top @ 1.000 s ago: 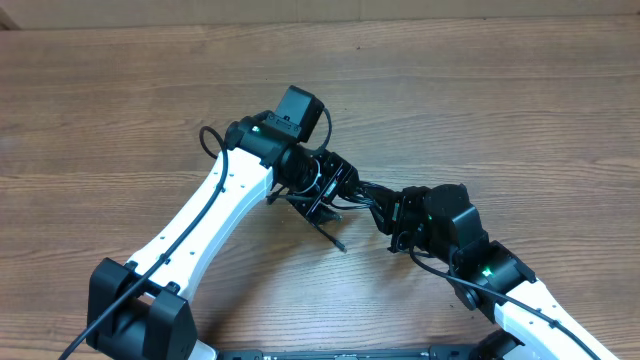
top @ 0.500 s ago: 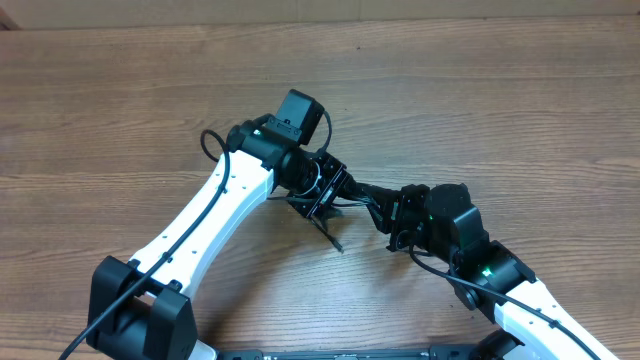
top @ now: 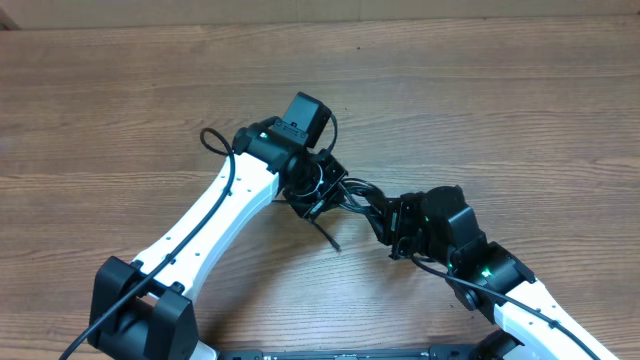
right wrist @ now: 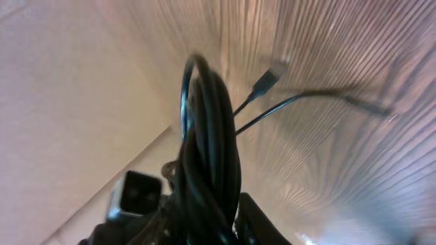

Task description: Untangle cables

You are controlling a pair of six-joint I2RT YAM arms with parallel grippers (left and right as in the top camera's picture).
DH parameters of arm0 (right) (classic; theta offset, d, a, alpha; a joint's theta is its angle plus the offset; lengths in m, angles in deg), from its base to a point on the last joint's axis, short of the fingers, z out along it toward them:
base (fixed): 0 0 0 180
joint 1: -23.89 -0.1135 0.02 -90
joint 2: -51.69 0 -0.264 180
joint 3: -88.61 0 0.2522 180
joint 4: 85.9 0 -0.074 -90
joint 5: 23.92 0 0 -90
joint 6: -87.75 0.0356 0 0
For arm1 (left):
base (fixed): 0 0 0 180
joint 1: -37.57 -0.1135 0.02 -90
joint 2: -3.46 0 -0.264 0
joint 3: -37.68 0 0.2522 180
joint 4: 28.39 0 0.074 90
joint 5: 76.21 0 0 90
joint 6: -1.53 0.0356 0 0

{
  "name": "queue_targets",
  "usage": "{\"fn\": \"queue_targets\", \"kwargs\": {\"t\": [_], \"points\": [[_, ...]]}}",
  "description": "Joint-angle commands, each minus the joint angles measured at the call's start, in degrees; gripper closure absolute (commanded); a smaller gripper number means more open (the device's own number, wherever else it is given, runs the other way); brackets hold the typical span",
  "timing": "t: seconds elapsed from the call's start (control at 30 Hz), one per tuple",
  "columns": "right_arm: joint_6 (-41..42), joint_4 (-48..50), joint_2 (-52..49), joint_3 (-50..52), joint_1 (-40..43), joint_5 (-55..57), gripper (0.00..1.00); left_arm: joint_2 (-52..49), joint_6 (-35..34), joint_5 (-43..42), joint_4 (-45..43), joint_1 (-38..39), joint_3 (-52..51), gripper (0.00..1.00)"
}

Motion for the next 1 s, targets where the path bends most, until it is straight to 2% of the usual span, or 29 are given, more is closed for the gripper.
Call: {"fn": "queue_targets", "kwargs": {"t": [0.0, 0.13, 0.3, 0.37, 0.47, 0.63, 0.97], "points": [[-11.5, -0.6, 0.3, -1.9, 0.2, 4.1, 0.74, 0.0, 9.8, 4.3, 1.4, -2.5, -0.4, 0.96], [-27.2, -0.7, 0.3, -1.9, 0.2, 4.5, 0.6, 0.0, 13.4, 0.5, 2.5, -6.2, -0.4, 0.96], [-56.1, -1.6, 0.3, -1.9, 0.2, 1.0, 0.48, 0.0, 15.9, -8.6, 2.5, -10.8, -0.4, 0.96], [-59.9, -1.5, 0.3, -1.9, 0.2, -3.9, 0.47, 0.0, 15.8, -8.4, 2.4, -11.6, -0.4, 0.96], [-59.4, -0.5, 0.3, -1.9, 0.2, -8.2, 0.45, 0.0, 15.6, -8.0, 2.3, -11.5, -0.4, 0.96], [-50.0, 1.5, 0.3, -1.9, 0.2, -12.1, 0.46, 0.0, 8.5, -7.9, 2.4, -9.3, -0.4, 0.96], [-47.9, 1.4, -1.0, -1.9, 0.1, -11.4, 0.52, 0.0, 1.4, -8.2, 1.9, -5.9, -0.4, 0.95]]}}
